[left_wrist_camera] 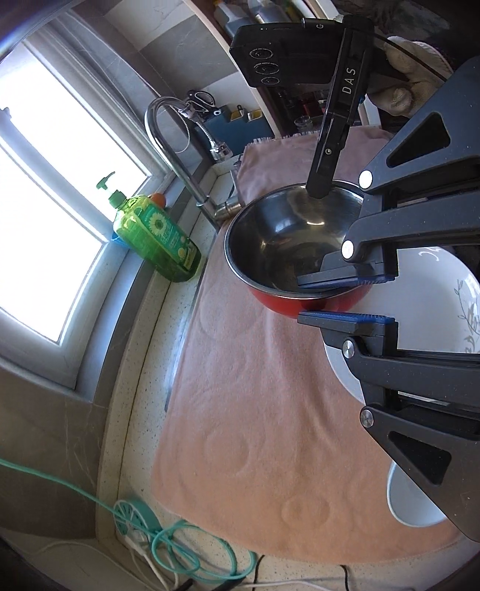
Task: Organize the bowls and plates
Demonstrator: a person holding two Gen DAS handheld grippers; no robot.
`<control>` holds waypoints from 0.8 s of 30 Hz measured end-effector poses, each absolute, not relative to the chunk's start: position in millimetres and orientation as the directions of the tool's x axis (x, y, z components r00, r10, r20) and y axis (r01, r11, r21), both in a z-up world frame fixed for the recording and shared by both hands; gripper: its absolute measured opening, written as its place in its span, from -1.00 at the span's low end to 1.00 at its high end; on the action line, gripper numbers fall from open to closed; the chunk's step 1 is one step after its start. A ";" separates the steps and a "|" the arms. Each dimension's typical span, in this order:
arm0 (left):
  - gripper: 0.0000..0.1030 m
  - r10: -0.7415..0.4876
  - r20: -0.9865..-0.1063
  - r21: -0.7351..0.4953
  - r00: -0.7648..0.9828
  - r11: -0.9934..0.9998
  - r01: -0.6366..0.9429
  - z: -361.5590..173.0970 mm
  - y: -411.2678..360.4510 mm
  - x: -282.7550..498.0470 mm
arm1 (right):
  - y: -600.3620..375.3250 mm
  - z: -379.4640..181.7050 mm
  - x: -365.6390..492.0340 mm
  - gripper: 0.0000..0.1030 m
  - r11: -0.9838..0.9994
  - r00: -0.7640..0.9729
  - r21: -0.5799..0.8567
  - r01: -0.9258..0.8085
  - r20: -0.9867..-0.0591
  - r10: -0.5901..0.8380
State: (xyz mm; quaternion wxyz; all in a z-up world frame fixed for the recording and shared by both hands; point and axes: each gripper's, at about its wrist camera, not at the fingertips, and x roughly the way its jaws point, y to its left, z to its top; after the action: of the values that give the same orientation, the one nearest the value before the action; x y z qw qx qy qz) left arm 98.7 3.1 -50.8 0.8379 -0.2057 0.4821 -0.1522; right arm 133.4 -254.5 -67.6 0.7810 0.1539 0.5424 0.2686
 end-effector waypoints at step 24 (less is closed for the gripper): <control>-0.80 -0.470 -0.818 -0.426 0.331 0.882 0.198 -84.9 -124.9 128.1 | -359.8 -114.8 133.5 -0.80 0.887 0.290 0.450 -0.107 -0.839 0.460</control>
State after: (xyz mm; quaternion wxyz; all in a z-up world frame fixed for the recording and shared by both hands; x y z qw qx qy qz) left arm 128.1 -124.9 -84.9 0.8060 -0.1257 0.5400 -0.2073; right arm 133.5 -359.8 -114.8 0.7880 0.1557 0.5679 0.1798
